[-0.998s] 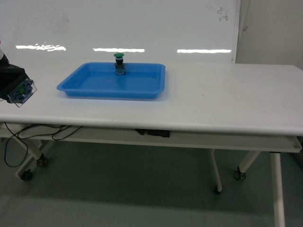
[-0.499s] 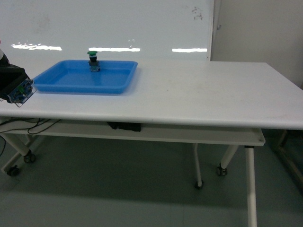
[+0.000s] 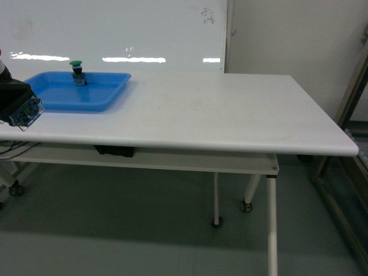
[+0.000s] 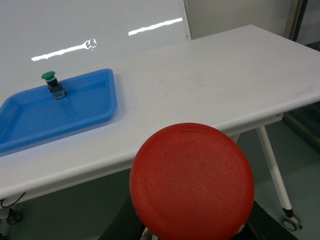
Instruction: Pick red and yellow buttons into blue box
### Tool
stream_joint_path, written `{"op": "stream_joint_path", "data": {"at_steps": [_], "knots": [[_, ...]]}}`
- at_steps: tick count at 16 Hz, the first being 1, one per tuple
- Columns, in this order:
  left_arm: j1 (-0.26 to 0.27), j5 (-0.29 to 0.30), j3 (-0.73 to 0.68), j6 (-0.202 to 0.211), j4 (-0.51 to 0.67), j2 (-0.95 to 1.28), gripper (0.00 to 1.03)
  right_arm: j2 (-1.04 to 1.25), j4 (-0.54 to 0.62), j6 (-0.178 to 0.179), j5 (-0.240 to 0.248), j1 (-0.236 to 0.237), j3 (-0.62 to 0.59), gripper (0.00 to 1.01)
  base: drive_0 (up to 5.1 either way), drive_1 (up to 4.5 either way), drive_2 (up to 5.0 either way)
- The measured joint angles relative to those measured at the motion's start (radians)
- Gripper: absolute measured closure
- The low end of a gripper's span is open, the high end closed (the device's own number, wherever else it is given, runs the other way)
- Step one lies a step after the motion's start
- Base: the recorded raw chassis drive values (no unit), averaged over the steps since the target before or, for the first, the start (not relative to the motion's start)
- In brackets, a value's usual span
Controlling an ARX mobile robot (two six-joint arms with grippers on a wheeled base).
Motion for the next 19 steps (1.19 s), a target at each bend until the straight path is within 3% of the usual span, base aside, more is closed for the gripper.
{"op": "stream_joint_path", "data": {"at_steps": [19], "knots": [[0.000, 0.000, 0.000, 0.000, -0.003, 0.002, 0.79, 0.000, 0.000, 0.000, 0.000, 0.000, 0.000, 0.76, 4.4, -2.12, -2.1]]}}
